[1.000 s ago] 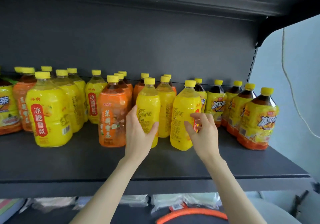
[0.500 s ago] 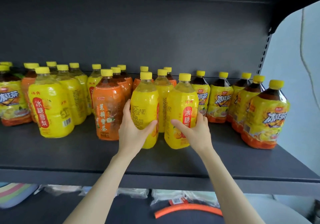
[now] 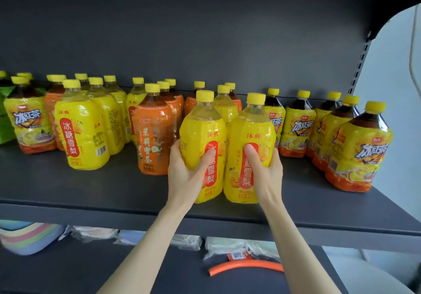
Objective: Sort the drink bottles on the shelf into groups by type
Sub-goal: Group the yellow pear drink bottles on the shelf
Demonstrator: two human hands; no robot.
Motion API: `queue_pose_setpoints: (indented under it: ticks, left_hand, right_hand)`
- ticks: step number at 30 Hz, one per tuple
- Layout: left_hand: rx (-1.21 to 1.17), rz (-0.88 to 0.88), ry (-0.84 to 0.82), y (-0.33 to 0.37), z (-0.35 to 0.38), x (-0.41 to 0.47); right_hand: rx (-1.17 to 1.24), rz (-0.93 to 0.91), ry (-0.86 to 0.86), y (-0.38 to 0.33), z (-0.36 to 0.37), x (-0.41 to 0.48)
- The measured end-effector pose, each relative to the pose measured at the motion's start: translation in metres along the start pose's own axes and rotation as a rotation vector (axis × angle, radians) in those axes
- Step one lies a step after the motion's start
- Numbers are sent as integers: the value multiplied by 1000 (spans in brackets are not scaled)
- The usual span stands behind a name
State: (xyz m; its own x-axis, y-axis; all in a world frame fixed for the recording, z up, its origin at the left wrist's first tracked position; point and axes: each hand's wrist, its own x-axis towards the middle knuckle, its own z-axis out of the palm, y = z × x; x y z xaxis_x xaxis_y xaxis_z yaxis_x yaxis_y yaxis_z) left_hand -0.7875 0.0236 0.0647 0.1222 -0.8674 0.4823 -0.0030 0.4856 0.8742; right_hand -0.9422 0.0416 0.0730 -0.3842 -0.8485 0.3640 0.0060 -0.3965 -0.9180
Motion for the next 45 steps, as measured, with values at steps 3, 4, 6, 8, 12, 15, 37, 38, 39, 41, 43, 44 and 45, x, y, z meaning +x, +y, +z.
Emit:
queue_pose_setpoints:
  ticks: [3,4,6,8,12,15,37,38,39,41,43,44,45]
  left_hand:
    - [-32,49,8,1,-10,-7]
    - [-48,55,9,2,-16,-8]
    - [-75,70,21,6,-33,-9]
    - [-90,83,37,10,-52,-4]
    - [-120,92,46,14,-97,9]
    - [-107,99,16,7,-137,19]
    - [436,474,-179,-10,-250,85]
    - [503,564,-212,-4,-255,89]
    - [561,613,-261,1,-258,93]
    - [645,614,-352,10,-263,99]
    - [706,588,-363,14,-264,106]
    - [740,595,-352,15,-264,109]
    - [779,609,-342,16,-263,112]
  right_hand:
    - [-22,-45,59,-1,8,-13]
    - [-29,-56,67,-2,12,-17]
    - [-30,-74,77,-8,25,-25]
    - [-32,-88,74,-14,42,-30]
    - [-32,-100,84,-13,86,-43]
    - [-41,-112,121,-8,124,-58]
    - [-149,-170,287,11,224,-83]
    - [-147,-174,288,12,224,-82]
    - [-146,-177,287,13,224,-82]
    - [-145,-183,283,13,225,-82]
    - [-142,-189,275,13,226,-81]
    - [-137,-189,272,13,227,-81]
    - [-132,-189,269,13,228,-81]
